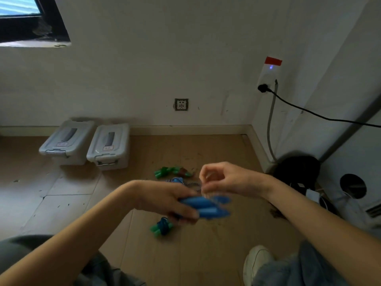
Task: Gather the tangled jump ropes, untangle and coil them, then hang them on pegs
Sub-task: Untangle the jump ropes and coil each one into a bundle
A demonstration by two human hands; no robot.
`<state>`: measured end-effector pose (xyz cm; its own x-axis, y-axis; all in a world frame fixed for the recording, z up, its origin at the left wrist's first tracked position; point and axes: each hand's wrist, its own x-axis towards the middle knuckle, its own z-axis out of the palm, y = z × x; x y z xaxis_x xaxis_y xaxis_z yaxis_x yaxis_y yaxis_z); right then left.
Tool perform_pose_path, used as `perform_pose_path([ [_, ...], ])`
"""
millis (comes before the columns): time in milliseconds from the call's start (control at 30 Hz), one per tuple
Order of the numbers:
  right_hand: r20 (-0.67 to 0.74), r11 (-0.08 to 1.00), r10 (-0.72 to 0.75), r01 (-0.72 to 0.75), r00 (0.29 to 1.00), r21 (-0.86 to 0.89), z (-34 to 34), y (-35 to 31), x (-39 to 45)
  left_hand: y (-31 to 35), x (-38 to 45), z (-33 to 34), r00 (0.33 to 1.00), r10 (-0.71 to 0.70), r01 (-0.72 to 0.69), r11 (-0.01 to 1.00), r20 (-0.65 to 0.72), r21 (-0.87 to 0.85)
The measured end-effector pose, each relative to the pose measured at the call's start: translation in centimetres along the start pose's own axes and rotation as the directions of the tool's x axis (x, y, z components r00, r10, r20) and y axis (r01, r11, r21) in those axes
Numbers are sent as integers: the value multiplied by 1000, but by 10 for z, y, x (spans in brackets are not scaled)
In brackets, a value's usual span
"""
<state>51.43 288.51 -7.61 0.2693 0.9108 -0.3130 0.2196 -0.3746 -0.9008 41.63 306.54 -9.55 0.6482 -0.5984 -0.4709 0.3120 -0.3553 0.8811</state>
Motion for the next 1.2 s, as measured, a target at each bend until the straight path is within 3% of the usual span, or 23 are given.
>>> perform_pose_path([
  [33, -126, 992, -29, 43, 992, 115, 5, 1, 0, 4, -2, -2, 993, 72, -83, 989, -90, -123],
  [100, -377, 983, -53, 115, 925, 144, 18, 4, 3, 8, -1, -7, 944, 86, -177, 947, -318, -269],
  [133, -442, 993, -44, 87, 896, 76, 24, 5, 3, 8, 1, -9, 910, 40, -168, 946, -413, -279],
  [200, -418, 981, -28, -56, 908, -188, 30, 9, 1, 4, 12, -10, 803, -60, -112, 962, -593, -249],
  [267, -308, 903, -15, -120, 951, -412, 31, 15, -5, -4, 22, -13, 601, -88, 91, 995, -794, -42],
  [300, -275, 861, -22, -122, 961, -494, 30, 15, -7, -9, 23, -16, 512, -35, 292, 947, -858, 136],
  [333, -260, 825, -52, -105, 964, -555, 29, 12, -8, -13, 24, -16, 482, 15, 468, 840, -876, 273],
  [367, -249, 801, -92, -76, 964, -593, 27, 6, -8, -16, 24, -14, 509, 30, 575, 731, -860, 366],
  [433, -260, 806, -172, -16, 950, -592, 16, -4, -2, -17, 23, -3, 686, 3, 581, 599, -728, 551],
  [500, -337, 836, -234, 12, 912, -549, -1, -9, 6, -9, 21, 9, 856, 41, 392, 598, -515, 699],
  [567, -412, 884, -220, 3, 884, -467, -14, -4, 10, 2, 16, 17, 919, 135, 203, 643, -371, 739],
  [667, -395, 966, -104, -3, 913, -259, -19, 16, 8, 17, 4, 20, 901, 262, 7, 788, -346, 616],
  [767, -303, 996, -58, 36, 951, -79, -10, 32, -4, 23, -8, 6, 775, 311, -184, 944, -550, 275],
  [833, -242, 993, -47, 19, 969, -117, -3, 29, -9, 18, -6, -7, 677, 184, -58, 979, -712, 198],
  [900, -186, 921, -91, 12, 978, -389, -1, 22, -7, 8, 4, -13, 606, 79, 291, 904, -792, 313],
  [967, -161, 823, -138, 23, 977, -568, -1, 9, -3, -1, 15, -5, 679, 84, 426, 764, -730, 485],
  [1067, -136, 802, -151, 41, 979, -596, -11, -4, 1, 1, 23, 12, 848, 140, 302, 665, -511, 683],
  [1133, -113, 874, -88, 22, 990, -485, -19, -5, 2, 7, 16, 15, 921, 122, 180, 710, -370, 681],
  [1200, -92, 960, -50, 23, 994, -278, -21, 1, 1, 15, 3, 12, 961, 166, -20, 838, -221, 546],
])
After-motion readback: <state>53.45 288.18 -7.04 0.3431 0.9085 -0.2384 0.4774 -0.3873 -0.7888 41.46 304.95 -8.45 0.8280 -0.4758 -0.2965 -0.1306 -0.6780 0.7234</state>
